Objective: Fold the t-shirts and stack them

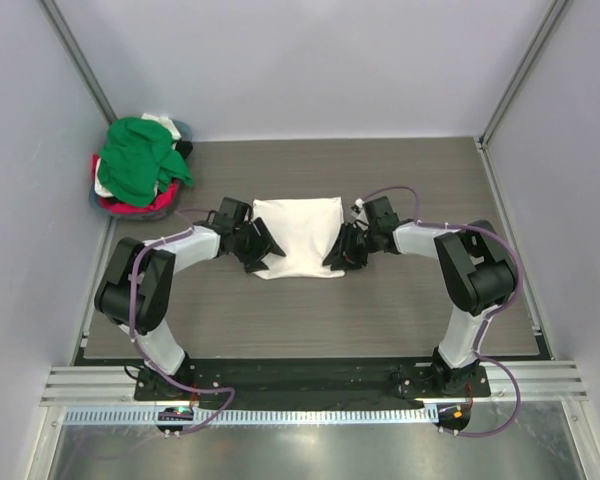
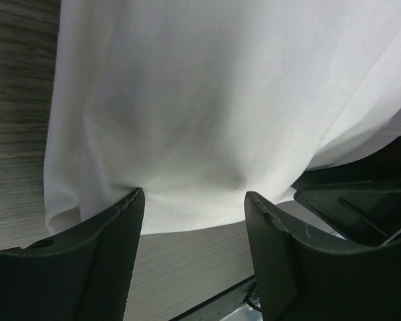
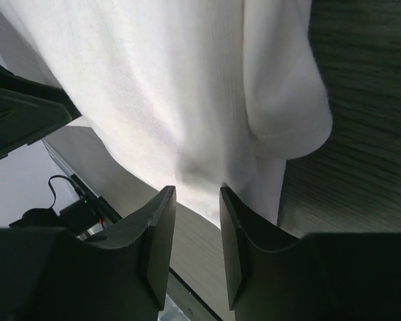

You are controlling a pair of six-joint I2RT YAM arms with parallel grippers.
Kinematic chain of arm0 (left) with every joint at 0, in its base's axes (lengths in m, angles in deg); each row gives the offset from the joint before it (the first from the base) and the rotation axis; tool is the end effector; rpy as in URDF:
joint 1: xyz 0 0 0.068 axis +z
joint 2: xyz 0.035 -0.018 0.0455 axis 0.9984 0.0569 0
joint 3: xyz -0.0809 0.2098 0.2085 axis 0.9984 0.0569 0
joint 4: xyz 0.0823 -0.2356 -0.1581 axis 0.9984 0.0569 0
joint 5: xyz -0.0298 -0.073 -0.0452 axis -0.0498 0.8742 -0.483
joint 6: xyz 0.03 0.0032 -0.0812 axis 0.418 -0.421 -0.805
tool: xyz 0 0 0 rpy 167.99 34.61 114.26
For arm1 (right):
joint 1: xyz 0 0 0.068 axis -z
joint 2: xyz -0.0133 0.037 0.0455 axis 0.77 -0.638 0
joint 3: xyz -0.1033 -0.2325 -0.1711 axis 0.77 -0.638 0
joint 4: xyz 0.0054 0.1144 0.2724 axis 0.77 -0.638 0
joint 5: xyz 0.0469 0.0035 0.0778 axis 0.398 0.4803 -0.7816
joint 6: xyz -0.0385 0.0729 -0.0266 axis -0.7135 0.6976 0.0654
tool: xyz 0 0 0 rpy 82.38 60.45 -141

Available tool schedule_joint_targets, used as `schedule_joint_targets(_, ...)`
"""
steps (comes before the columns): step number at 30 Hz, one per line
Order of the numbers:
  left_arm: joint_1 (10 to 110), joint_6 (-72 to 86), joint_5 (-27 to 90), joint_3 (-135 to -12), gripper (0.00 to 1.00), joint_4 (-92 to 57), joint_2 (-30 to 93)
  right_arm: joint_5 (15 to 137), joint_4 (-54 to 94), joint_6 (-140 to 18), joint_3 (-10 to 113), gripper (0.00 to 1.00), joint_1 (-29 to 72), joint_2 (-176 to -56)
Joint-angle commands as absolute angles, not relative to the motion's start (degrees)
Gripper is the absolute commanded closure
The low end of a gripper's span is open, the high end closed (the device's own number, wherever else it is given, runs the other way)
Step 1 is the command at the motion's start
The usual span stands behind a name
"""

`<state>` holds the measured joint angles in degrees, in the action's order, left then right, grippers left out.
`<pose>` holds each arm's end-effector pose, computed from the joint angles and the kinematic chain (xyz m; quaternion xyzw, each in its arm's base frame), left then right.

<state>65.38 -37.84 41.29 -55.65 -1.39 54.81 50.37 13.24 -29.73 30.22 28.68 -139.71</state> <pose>0.3499 -0.1624 0.1284 -0.2473 0.9196 -0.2845 0.1105 0.3525 0.1857 0.1088 0.0512 0.9215 0.3735 0.0930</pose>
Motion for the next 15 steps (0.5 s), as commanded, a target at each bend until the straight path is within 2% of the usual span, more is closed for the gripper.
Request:
schedule_joint_targets(1, 65.47, -34.03, 34.68, -52.17, 0.36, 1.89, 52.62, 55.50, 13.13, -31.56, 26.90, 0.61, 29.00, -139.00)
schedule_joint_targets(6, 65.38, -26.48, 23.91, -57.87, 0.32, 16.97, 46.29, 60.41, 5.76, -33.49, 27.60, 0.61, 29.00, -134.53)
schedule_joint_targets(8, 65.47, -24.54, 19.75, -61.82, 0.28, 21.74, 42.96, 62.00, 1.38, -35.07, 29.53, 0.58, 29.00, -130.67)
schedule_joint_targets(9, 65.47, -22.79, 18.00, -63.05, 0.28, 26.03, 42.07, 62.35, -0.22, -35.60, 30.49, 0.55, 29.00, -129.43)
schedule_joint_targets(10, 65.47, -22.16, 15.45, -65.41, 0.26, 28.07, 41.01, 63.49, -1.71, -36.74, 32.68, 0.46, 29.00, -128.20)
schedule_joint_targets(15, 65.47, -19.52, 13.05, -66.67, 0.20, 35.73, 32.77, 70.88, -11.47, -39.82, 42.34, 0.21, 29.08, -122.92)
